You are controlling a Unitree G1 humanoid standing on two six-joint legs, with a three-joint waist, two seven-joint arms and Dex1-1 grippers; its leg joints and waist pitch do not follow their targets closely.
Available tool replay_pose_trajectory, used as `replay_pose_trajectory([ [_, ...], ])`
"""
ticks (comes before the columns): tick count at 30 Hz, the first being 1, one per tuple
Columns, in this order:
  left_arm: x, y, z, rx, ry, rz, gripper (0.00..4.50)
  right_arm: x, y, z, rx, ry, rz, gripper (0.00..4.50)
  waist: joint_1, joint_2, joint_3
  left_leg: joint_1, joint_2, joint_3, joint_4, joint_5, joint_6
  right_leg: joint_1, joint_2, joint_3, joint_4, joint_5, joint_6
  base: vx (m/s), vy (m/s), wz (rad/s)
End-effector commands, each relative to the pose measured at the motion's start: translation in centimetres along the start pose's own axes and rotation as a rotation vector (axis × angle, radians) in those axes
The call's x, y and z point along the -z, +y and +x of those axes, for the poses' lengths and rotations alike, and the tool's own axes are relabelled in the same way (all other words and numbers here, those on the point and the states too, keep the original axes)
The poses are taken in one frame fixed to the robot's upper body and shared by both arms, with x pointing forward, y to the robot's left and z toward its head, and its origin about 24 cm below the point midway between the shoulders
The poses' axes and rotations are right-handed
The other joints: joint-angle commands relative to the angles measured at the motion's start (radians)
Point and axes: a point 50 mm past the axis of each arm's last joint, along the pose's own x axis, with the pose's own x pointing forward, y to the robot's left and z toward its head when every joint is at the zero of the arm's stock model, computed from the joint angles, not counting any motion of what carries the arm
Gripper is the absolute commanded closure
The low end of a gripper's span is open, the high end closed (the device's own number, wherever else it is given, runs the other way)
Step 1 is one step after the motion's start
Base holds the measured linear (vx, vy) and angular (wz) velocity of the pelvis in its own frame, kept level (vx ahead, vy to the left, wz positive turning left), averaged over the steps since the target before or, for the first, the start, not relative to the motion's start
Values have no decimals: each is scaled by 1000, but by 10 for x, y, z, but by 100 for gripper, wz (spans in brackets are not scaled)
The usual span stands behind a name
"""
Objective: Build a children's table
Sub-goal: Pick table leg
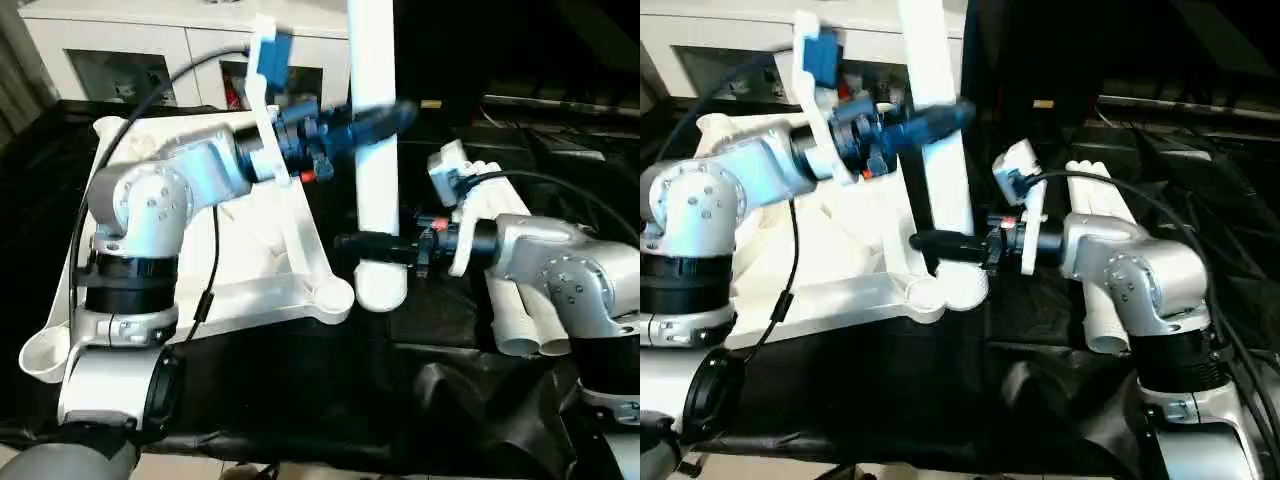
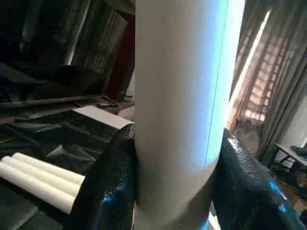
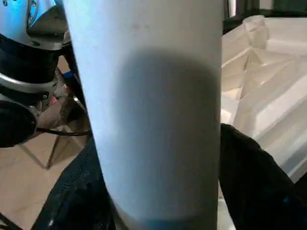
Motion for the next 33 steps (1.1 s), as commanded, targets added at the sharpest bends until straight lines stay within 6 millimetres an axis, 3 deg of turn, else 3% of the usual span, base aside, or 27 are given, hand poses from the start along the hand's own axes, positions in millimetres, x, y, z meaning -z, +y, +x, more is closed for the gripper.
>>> replay_pose_trajectory([
  [1,-8,-7,4,66,-23,23,271,2,-3,-3,26,11,14,200,4,6,-77,7,59,-20,-73,-65,5,68,-90,58,-69,-153,-231,0,0,0],
  [6,-7,-5,3,64,-20,25,271,-1,-4,-2,39,-5,7,239,4,7,-78,6,59,-21,-73,-60,3,67,-88,56,-68,-156,-224,0,0,0],
  [8,-4,1,5,-11,9,47,271,-3,-7,-1,79,-22,-12,243,3,8,-78,5,59,-22,-73,-60,2,66,-89,56,-69,-155,-223,0,0,0],
  [9,-2,6,6,-60,18,48,236,-4,-8,0,98,-30,-25,246,2,8,-78,6,58,-20,-73,-65,-3,64,-88,55,-70,-160,-221,0,0,0],
  [12,3,23,7,-265,14,16,202,-7,-15,7,216,-73,-68,250,1,9,-78,7,59,-22,-73,-63,-13,64,-87,55,-71,-159,-217,0,0,0],
  [15,11,28,9,-387,14,54,174,-6,-19,16,311,-83,-86,256,-2,9,-82,5,59,-22,-72,-50,-22,67,-88,55,-68,-136,-217,0,0,0],
  [19,23,29,13,-478,-12,34,148,-5,-17,27,360,-88,-99,256,-2,13,-83,3,60,-22,-72,-32,-9,69,-87,55,-63,-75,-226,0,0,0],
  [20,23,29,13,-484,-14,31,148,-5,-17,28,361,-91,-98,256,-3,12,-84,3,60,-22,-71,-30,-9,70,-87,55,-60,-65,-229,0,0,0],
  [21,25,30,14,-500,-18,23,191,-5,-16,29,363,-97,-98,256,-3,12,-82,3,60,-21,-72,-39,-3,70,-87,55,-63,-69,-233,0,0,0],
  [22,26,31,14,-519,-23,16,191,-6,-16,31,367,-106,-97,256,-3,11,-82,3,59,-21,-72,-49,-1,70,-87,55,-65,-84,-230,0,0,0],
  [23,25,33,14,-556,-40,13,186,-6,-15,32,372,-115,-93,256,-2,17,-82,4,59,-22,-73,-54,-2,69,-88,55,-66,-93,-229,0,0,0],
  [25,23,35,13,-572,-55,10,184,-6,-16,33,380,-118,-96,256,-4,15,-79,5,58,-21,-74,-73,-7,68,-86,55,-71,-125,-218,0,0,0],
  [28,18,36,11,-593,-82,12,226,-6,-16,34,399,-121,-99,257,-5,16,-78,6,57,-22,-75,-88,-12,67,-86,55,-75,-156,-203,0,0,0],
  [30,15,35,10,-596,-101,10,225,-6,-16,34,405,-120,-100,257,-5,20,-79,6,57,-23,-75,-87,-16,66,-85,55,-74,-153,-199,0,0,0],
  [33,13,34,9,-586,-94,25,250,-4,-16,33,412,-113,-106,257,-6,16,-80,5,57,-23,-75,-71,-10,66,-83,55,-70,-116,-203,0,0,0],
])
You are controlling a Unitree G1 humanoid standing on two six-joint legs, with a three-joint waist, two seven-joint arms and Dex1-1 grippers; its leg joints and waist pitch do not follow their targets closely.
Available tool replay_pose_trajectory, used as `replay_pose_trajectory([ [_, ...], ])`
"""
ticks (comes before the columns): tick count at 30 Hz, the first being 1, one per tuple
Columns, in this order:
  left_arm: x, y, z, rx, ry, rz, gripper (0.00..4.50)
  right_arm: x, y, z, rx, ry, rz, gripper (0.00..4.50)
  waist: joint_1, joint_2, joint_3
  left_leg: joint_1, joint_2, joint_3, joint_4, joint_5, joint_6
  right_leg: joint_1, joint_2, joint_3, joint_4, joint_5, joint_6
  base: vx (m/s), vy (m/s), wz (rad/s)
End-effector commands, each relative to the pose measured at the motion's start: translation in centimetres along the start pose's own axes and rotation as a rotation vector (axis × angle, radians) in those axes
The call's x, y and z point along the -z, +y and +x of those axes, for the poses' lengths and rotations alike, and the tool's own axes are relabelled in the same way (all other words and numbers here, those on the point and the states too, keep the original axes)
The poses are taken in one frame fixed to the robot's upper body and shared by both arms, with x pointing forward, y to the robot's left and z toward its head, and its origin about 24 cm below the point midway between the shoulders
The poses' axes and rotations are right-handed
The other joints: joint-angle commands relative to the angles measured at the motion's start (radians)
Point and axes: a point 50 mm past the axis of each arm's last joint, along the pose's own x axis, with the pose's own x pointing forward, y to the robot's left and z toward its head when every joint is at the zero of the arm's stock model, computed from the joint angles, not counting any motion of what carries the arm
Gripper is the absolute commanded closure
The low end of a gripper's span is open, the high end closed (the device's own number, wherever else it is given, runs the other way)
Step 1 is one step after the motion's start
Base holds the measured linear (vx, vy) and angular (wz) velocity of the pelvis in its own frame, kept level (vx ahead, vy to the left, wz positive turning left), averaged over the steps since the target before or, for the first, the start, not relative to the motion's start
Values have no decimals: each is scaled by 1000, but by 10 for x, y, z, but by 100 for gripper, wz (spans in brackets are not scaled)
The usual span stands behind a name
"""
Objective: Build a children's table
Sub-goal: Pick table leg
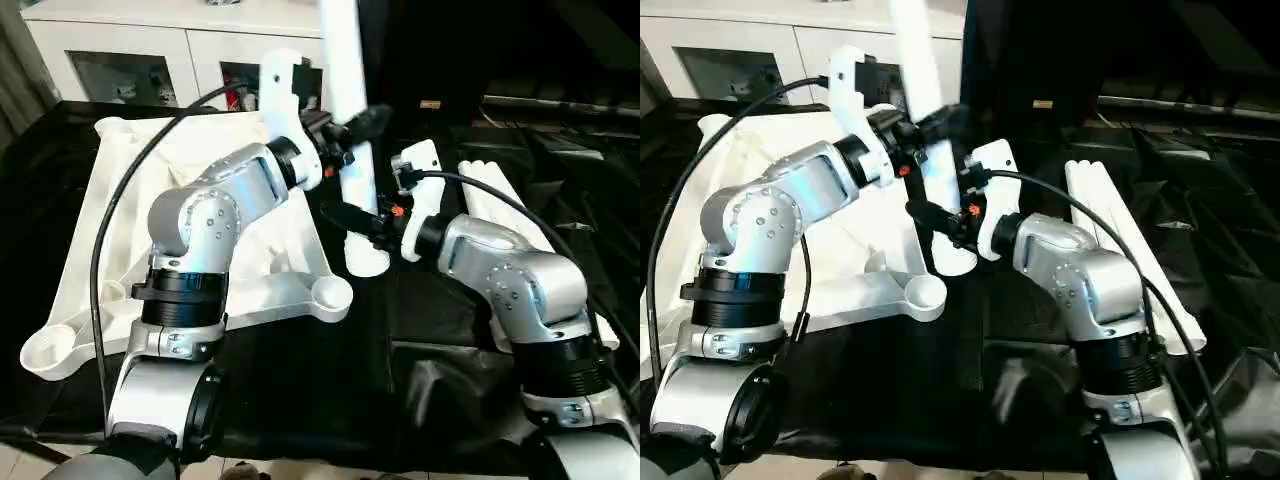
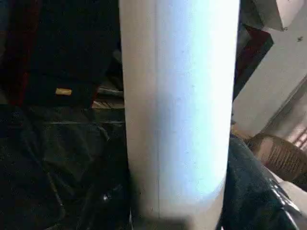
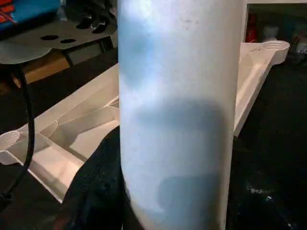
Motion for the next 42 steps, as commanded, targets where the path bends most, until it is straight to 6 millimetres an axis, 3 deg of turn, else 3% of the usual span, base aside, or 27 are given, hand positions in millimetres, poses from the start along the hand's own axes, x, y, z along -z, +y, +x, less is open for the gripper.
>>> replay_pose_trajectory([
  [1,-12,2,-3,-23,-39,35,254,-8,0,-3,11,-24,-42,257,-2,13,-81,7,54,-22,-73,-67,-5,68,-85,58,-70,-108,-206,0,0,0],
  [4,-11,-2,-3,17,-28,36,261,-7,-2,-4,18,-20,-42,257,-2,13,-80,7,55,-22,-74,-67,-2,67,-84,58,-70,-108,-209,0,0,0],
  [7,-10,-8,-2,72,-5,54,265,-8,-3,-7,-14,-23,-12,187,-2,9,-79,7,55,-22,-75,-73,-1,67,-86,58,-71,-125,-207,0,0,0],
  [11,-9,-21,-3,211,47,108,266,-11,-2,-17,-128,11,-19,169,3,6,-79,8,57,-21,-75,-71,9,67,-86,59,-69,-140,-201,0,0,0],
  [13,-6,-28,-6,303,96,143,266,-13,-1,-26,-210,53,-35,164,3,-3,-79,6,58,-20,-74,-56,18,69,-88,59,-67,-123,-209,0,0,0],
  [14,-6,-30,-7,324,110,151,266,-13,-1,-27,-224,60,-35,161,5,-1,-79,7,59,-21,-74,-53,20,69,-88,59,-65,-123,-211,0,0,0],
  [15,-5,-32,-7,350,122,161,266,-14,0,-31,-258,71,-34,161,4,-6,-78,5,59,-19,-73,-45,26,68,-89,60,-66,-121,-212,0,0,0],
  [16,-4,-33,-8,362,128,165,266,-15,0,-33,-276,76,-33,161,6,-4,-78,5,58,-19,-72,-48,29,69,-90,59,-67,-139,-212,0,0,0],
  [17,-4,-34,-8,372,131,167,266,-15,0,-34,-288,81,-34,161,4,-8,-77,5,57,-17,-71,-50,32,68,-90,60,-70,-150,-209,0,0,0],
  [22,-5,-37,-9,430,129,152,266,-15,-3,-39,-326,115,-38,161,4,-11,-75,3,54,-17,-70,-62,24,66,-89,58,-78,-239,-181,0,0,0],
  [30,-6,-37,-10,459,96,102,266,-10,0,-39,-383,143,-31,161,7,-11,-80,2,55,-17,-67,-28,38,66,-88,57,-70,-174,-201,0,0,0],
  [36,-7,-38,-13,486,103,101,266,-10,0,-38,-389,140,-26,161,7,-7,-78,3,55,-17,-68,-43,34,65,-88,56,-74,-210,-195,0,0,0],
  [42,-4,-40,-15,513,124,104,266,-10,0,-38,-393,136,-22,161,7,-7,-80,4,56,-18,-68,-37,30,65,-87,56,-71,-190,-197,0,0,0],
])
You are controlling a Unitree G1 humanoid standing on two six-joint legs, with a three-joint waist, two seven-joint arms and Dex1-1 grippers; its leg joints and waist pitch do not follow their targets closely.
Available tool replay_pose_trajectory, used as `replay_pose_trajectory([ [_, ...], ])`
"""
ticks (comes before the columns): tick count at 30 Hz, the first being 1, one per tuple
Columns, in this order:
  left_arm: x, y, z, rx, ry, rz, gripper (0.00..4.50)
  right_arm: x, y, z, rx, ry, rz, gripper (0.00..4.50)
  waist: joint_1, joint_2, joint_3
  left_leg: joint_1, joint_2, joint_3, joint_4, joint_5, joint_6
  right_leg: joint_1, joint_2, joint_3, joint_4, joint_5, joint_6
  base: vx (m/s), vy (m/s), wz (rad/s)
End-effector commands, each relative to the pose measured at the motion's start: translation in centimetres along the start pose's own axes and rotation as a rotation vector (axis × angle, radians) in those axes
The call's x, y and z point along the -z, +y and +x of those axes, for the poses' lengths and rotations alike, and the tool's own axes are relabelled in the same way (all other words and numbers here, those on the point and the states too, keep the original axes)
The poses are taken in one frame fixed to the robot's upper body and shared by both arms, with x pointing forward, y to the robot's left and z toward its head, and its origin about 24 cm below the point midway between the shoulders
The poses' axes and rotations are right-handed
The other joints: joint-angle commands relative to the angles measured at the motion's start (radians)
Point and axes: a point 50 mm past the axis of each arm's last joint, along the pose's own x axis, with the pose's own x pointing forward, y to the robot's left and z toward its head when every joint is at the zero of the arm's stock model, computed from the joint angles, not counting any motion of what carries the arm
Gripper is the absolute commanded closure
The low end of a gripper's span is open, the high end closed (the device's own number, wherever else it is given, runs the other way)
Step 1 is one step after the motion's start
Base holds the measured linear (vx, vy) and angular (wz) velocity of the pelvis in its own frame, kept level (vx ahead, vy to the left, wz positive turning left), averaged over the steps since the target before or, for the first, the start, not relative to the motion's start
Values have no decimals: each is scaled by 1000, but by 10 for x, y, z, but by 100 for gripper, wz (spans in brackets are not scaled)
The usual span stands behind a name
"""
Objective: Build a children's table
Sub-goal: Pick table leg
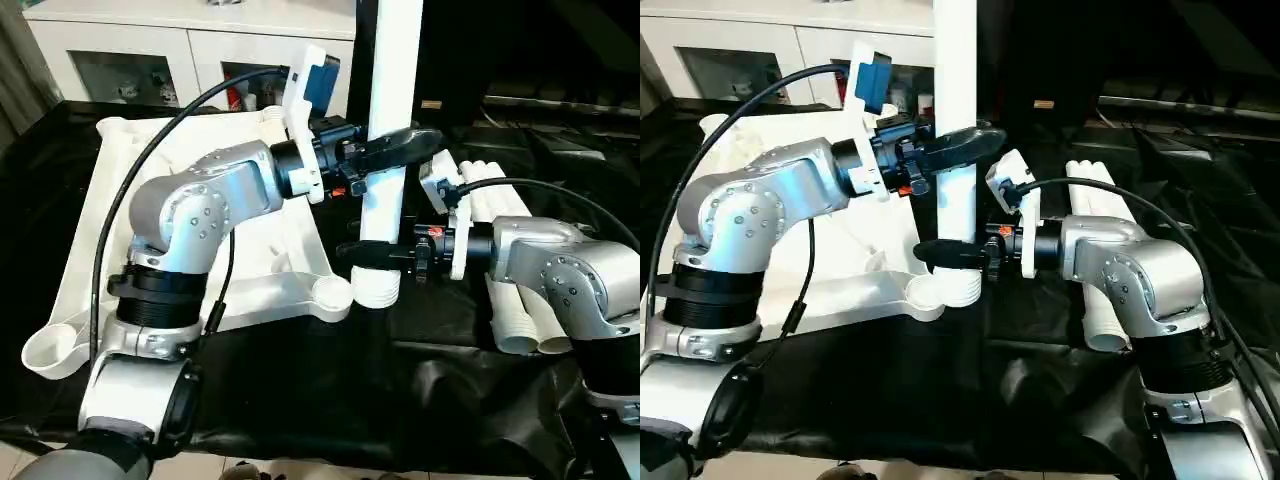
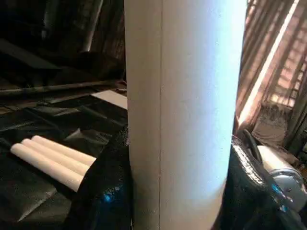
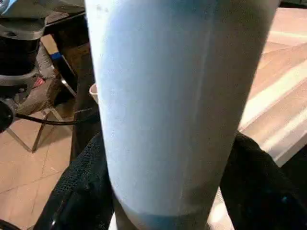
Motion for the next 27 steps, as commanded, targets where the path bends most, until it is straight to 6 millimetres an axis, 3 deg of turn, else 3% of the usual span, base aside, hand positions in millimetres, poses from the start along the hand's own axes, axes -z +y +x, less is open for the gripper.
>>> replay_pose_trajectory([
  [1,-2,-6,1,38,9,17,266,-6,0,0,-7,-7,-13,161,3,-6,-80,3,55,-19,-68,-39,29,66,-87,56,-72,-187,-198,0,0,0],
  [5,-2,-6,1,40,7,15,266,-5,0,0,-14,-7,-8,161,4,-6,-80,3,55,-18,-67,-34,32,67,-86,56,-71,-177,-204,0,0,0],
  [11,-3,-5,1,35,-3,5,266,-3,2,1,-32,-5,4,233,4,-6,-80,4,55,-18,-67,-37,32,66,-87,56,-71,-182,-203,0,0,0],
  [19,-5,-1,-1,-3,-6,19,266,-3,0,2,-20,-15,7,258,5,-8,-81,3,54,-18,-66,-25,35,67,-86,56,-69,-171,-205,0,0,0],
  [21,-5,0,-1,-11,-7,9,196,-4,0,2,-10,-25,6,259,4,-7,-81,3,55,-18,-67,-32,33,66,-87,56,-70,-179,-205,0,0,0],
  [27,-15,2,-3,-29,-175,-33,176,-10,-3,5,39,-148,36,259,5,-4,-83,2,54,-19,-66,-27,29,67,-88,55,-68,-154,-219,0,0,0],
])
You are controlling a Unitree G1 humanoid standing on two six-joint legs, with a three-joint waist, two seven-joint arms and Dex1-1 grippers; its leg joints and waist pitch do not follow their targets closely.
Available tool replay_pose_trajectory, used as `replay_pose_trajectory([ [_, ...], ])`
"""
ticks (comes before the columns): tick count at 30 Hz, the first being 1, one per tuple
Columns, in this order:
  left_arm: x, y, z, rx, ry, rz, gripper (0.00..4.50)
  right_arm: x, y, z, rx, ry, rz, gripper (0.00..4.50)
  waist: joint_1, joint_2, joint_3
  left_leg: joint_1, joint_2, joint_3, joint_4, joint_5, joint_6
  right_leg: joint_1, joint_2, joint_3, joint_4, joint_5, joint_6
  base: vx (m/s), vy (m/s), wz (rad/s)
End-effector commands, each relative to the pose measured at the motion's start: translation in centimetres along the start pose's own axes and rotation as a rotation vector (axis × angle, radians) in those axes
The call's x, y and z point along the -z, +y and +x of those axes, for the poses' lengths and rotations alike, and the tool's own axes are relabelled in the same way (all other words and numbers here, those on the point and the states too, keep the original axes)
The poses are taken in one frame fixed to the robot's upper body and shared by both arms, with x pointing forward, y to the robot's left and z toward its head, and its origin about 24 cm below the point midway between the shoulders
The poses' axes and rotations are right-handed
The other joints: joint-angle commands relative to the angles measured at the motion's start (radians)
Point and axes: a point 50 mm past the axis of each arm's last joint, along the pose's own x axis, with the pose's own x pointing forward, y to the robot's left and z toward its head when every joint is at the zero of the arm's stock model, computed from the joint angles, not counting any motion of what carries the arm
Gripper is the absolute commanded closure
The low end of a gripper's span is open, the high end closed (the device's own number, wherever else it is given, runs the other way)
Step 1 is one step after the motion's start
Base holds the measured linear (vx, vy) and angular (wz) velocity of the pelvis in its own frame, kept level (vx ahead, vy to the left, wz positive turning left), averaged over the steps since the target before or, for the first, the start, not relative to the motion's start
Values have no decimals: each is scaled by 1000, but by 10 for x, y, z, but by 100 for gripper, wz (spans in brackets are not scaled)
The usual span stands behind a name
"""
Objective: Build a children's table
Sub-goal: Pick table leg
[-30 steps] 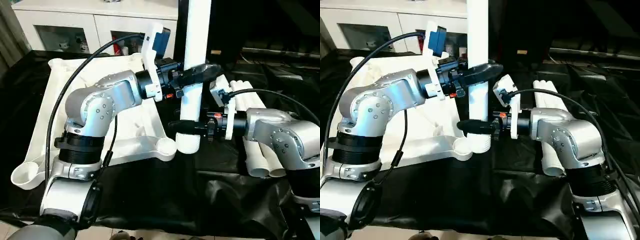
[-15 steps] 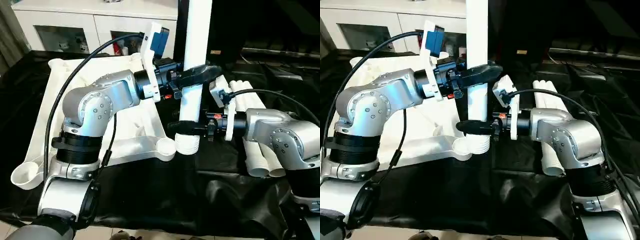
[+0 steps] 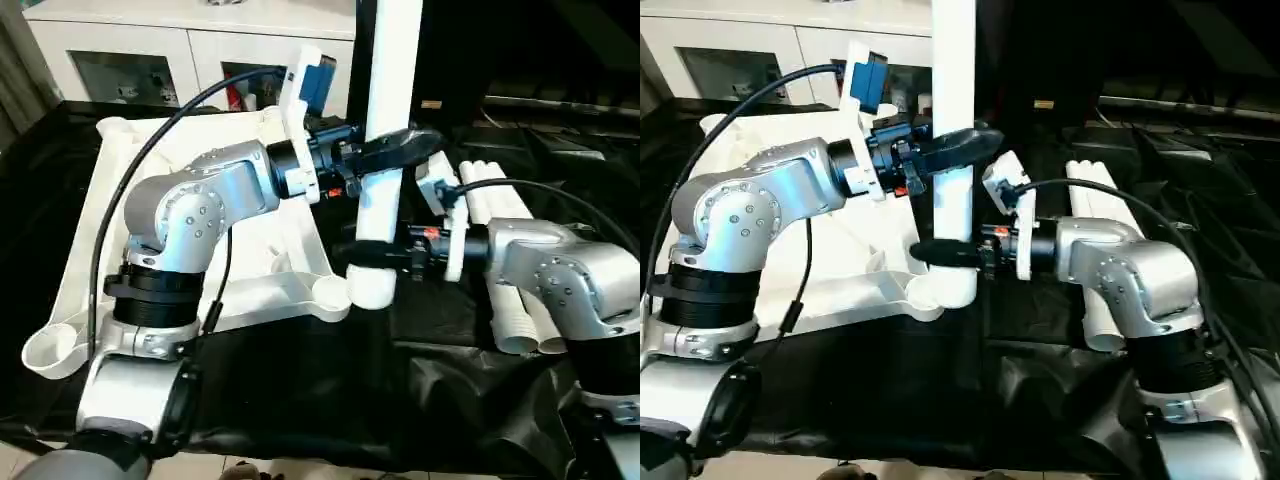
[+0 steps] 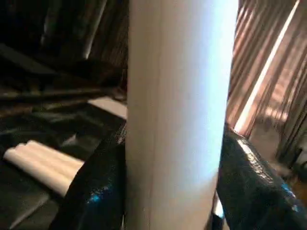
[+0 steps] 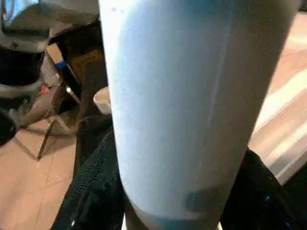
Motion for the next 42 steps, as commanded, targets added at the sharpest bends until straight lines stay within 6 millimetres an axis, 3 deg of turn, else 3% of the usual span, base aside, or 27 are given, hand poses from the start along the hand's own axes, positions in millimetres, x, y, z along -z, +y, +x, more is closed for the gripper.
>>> replay_pose_trajectory([
  [1,-14,1,-1,-46,-160,29,156,-11,-3,-4,42,-119,23,259,4,-6,-82,2,55,-18,-66,-34,30,68,-89,55,-71,-155,-222,0,0,0],
  [5,-23,1,-8,-41,-364,-49,155,-15,-2,-3,52,-225,70,259,8,-6,-84,0,54,-18,-66,-34,35,70,-90,54,-71,-134,-238,0,0,0],
  [7,-24,1,-10,-38,-409,-70,155,-16,-3,-3,61,-249,77,259,7,-5,-83,1,54,-18,-68,-27,38,69,-86,54,-70,-135,-219,0,0,0],
  [9,-25,5,-23,-70,-492,-98,155,-21,-14,-6,200,-355,67,259,4,-2,-82,1,55,-18,-69,-38,25,67,-89,53,-73,-155,-217,0,0,0],
  [12,-24,9,-33,-118,-487,-65,155,-21,-24,-10,331,-364,23,259,2,2,-82,5,53,-18,-71,-46,8,63,-84,53,-75,-177,-195,0,0,0],
  [13,-20,14,-41,-188,-403,41,155,-19,-28,-12,404,-349,-52,259,0,0,-82,6,52,-17,-73,-52,3,63,-82,53,-75,-185,-186,0,0,0],
  [14,-20,14,-41,-188,-403,41,155,-19,-28,-12,404,-349,-52,259,3,3,-83,8,58,-23,-75,-53,2,60,-86,52,-75,-190,-175,0,0,0],
  [15,-14,17,-47,-237,-313,134,155,-17,-30,-14,446,-342,-102,259,-3,-3,-81,7,54,-18,-75,-55,-1,63,-82,54,-74,-195,-159,0,0,0],
  [16,2,23,-55,-294,-110,273,155,-14,-31,-15,475,-332,-142,259,-4,-17,-80,6,55,-17,-77,-53,2,62,-83,56,-76,-201,-142,0,0,0],
  [17,2,23,-55,-294,-108,274,155,-14,-31,-15,475,-332,-143,259,-1,-3,-80,6,58,-21,-80,-46,4,60,-84,58,-70,-212,-116,0,0,0],
  [18,2,23,-55,-294,-108,274,155,-14,-31,-15,475,-332,-143,259,-3,0,-81,11,57,-19,-78,-41,0,56,-84,58,-67,-205,-120,0,0,0],
  [19,31,27,-72,-270,179,429,155,-6,-33,-15,503,-289,-156,259,1,0,-81,12,57,-21,-78,-38,2,56,-86,57,-71,-189,-129,0,0,0],
  [20,38,27,-76,-251,246,449,155,-3,-34,-15,512,-271,-156,259,0,-6,-81,12,61,-22,-83,-39,10,56,-86,58,-73,-194,-126,0,0,0],
  [21,38,27,-76,-251,246,449,155,-3,-34,-15,512,-271,-156,259,-8,-2,-78,10,59,-20,-85,-37,7,53,-81,59,-65,-190,-124,0,0,0],
  [23,73,24,-96,-128,508,429,155,14,-40,-14,559,-169,-135,259,-3,-2,-82,17,60,-20,-83,-31,-4,52,-85,59,-62,-165,-146,0,0,0],
  [24,73,24,-96,-128,508,429,155,14,-40,-14,559,-169,-135,259,-6,1,-77,13,58,-15,-85,-41,-9,49,-84,61,-61,-170,-156,0,0,0],
  [25,86,22,-104,-85,597,408,155,21,-41,-13,565,-130,-132,259,-4,4,-81,21,60,-12,-82,-53,-21,47,-85,62,-60,-154,-170,0,0,0],
  [26,95,22,-109,-65,663,390,155,26,-41,-11,556,-106,-131,259,-1,1,-80,23,60,-12,-82,-53,-20,45,-85,62,-62,-146,-176,0,0,0],
  [27,101,22,-113,-54,712,389,155,30,-40,-10,547,-97,-139,259,-4,2,-75,15,58,-13,-87,-71,-22,48,-83,62,-61,-159,-180,0,0,0],
  [29,101,22,-113,-54,712,389,155,30,-40,-10,547,-97,-139,259,-5,0,-74,16,60,-13,-88,-101,-30,51,-88,64,-65,-190,-174,0,0,0],
  [31,113,32,-122,-63,824,441,155,40,-38,-10,539,-62,-152,259,-5,2,-70,14,58,-15,-90,-132,-36,52,-88,65,-74,-243,-157,0,0,0],
  [34,117,39,-129,-85,872,469,190,48,-36,-11,543,-27,-154,259,-5,3,-72,17,58,-18,-91,-155,-46,51,-89,65,-79,-285,-135,0,0,0],
  [42,120,52,-141,-177,960,477,243,53,-34,-10,540,-22,-157,259,-6,6,-75,15,60,-20,-89,-149,-43,52,-91,64,-72,-248,-162,0,0,0],
])
